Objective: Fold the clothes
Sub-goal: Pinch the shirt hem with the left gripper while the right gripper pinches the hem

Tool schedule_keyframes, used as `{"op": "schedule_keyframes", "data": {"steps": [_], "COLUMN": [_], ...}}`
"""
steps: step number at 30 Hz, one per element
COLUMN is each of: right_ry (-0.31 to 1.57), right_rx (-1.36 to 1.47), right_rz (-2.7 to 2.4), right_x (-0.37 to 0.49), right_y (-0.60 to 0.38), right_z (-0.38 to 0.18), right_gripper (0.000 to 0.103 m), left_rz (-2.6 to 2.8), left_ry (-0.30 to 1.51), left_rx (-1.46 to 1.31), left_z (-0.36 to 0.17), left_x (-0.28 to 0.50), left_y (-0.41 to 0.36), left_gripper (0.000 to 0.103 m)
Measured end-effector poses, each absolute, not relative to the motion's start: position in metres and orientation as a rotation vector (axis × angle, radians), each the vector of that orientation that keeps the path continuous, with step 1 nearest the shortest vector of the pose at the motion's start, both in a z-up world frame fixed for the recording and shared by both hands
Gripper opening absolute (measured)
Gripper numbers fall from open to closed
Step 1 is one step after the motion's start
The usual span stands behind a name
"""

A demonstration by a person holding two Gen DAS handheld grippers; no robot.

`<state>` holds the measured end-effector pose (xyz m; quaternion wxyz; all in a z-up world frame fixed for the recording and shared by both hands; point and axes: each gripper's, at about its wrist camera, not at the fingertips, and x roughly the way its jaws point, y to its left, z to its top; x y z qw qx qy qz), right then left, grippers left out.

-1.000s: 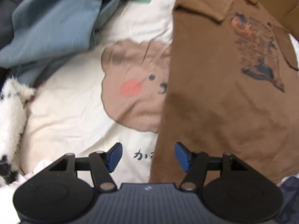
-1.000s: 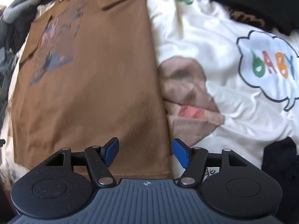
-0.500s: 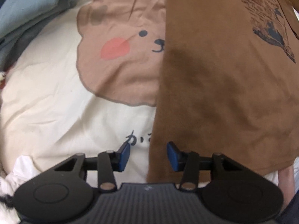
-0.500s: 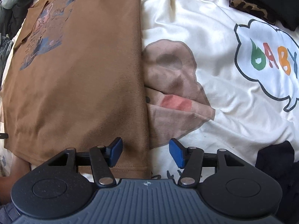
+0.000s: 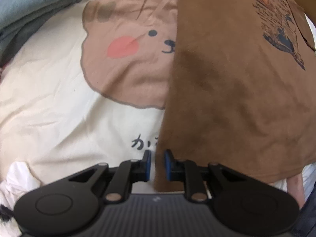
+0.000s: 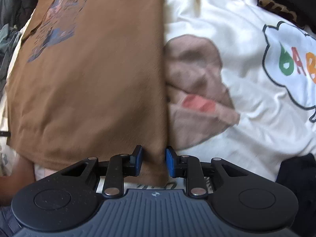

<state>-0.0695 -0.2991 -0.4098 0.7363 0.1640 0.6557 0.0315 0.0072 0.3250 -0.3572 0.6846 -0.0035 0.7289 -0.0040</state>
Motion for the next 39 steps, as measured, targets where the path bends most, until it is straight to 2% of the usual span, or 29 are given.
{"op": "schedule_keyframes", "data": {"steps": [5, 9, 10, 11, 13, 16, 21, 26, 28, 32, 35, 36, 37, 39], "right_ry": [1.44, 1.453, 1.452, 1.451, 1.448, 1.442, 1.431, 1.447, 1.445, 1.434, 1.431, 1.428, 1.424, 1.411], "right_rx": [0.381, 0.385, 0.392, 0.399, 0.407, 0.395, 0.402, 0.418, 0.419, 0.445, 0.448, 0.449, 0.453, 0.46], "right_rz": [0.074, 0.088, 0.088, 0.088, 0.085, 0.093, 0.082, 0.068, 0.064, 0.054, 0.062, 0.077, 0.086, 0.086], "right_x": [-0.067, -0.076, -0.078, -0.08, -0.082, -0.084, -0.088, -0.085, -0.085, -0.086, -0.088, -0.088, -0.089, -0.09], "right_y": [-0.302, -0.303, -0.304, -0.306, -0.306, -0.306, -0.311, -0.311, -0.31, -0.308, -0.308, -0.307, -0.307, -0.311], "right_z": [-0.414, -0.413, -0.413, -0.413, -0.412, -0.408, -0.401, -0.412, -0.413, -0.417, -0.417, -0.414, -0.411, -0.404], "right_gripper": [0.032, 0.032, 0.028, 0.025, 0.009, 0.001, 0.001, 0.005, 0.01, 0.009, 0.006, 0.001, 0.001, 0.001], "left_rz": [-0.006, -0.019, -0.025, -0.03, -0.04, -0.045, -0.045, -0.026, -0.016, -0.01, -0.011, -0.012, -0.011, -0.018], "left_ry": [1.632, 1.642, 1.652, 1.662, 1.678, 1.673, 1.682, 1.694, 1.698, 1.698, 1.705, 1.71, 1.716, 1.717], "left_rx": [0.002, -0.006, -0.009, -0.012, -0.016, -0.009, -0.024, -0.021, -0.046, -0.07, -0.086, -0.092, -0.099, -0.098], "left_z": [-0.361, -0.362, -0.363, -0.363, -0.362, -0.356, -0.349, -0.359, -0.363, -0.367, -0.368, -0.368, -0.367, -0.361], "left_x": [0.001, -0.003, -0.004, -0.004, -0.004, -0.006, -0.011, -0.011, -0.013, -0.016, -0.018, -0.018, -0.019, -0.019], "left_y": [0.32, 0.318, 0.319, 0.319, 0.32, 0.318, 0.318, 0.315, 0.317, 0.317, 0.316, 0.316, 0.315, 0.312], "left_gripper": [0.027, 0.026, 0.023, 0.015, 0.006, 0.003, 0.004, 0.014, 0.017, 0.02, 0.019, 0.017, 0.008, 0.006]}}
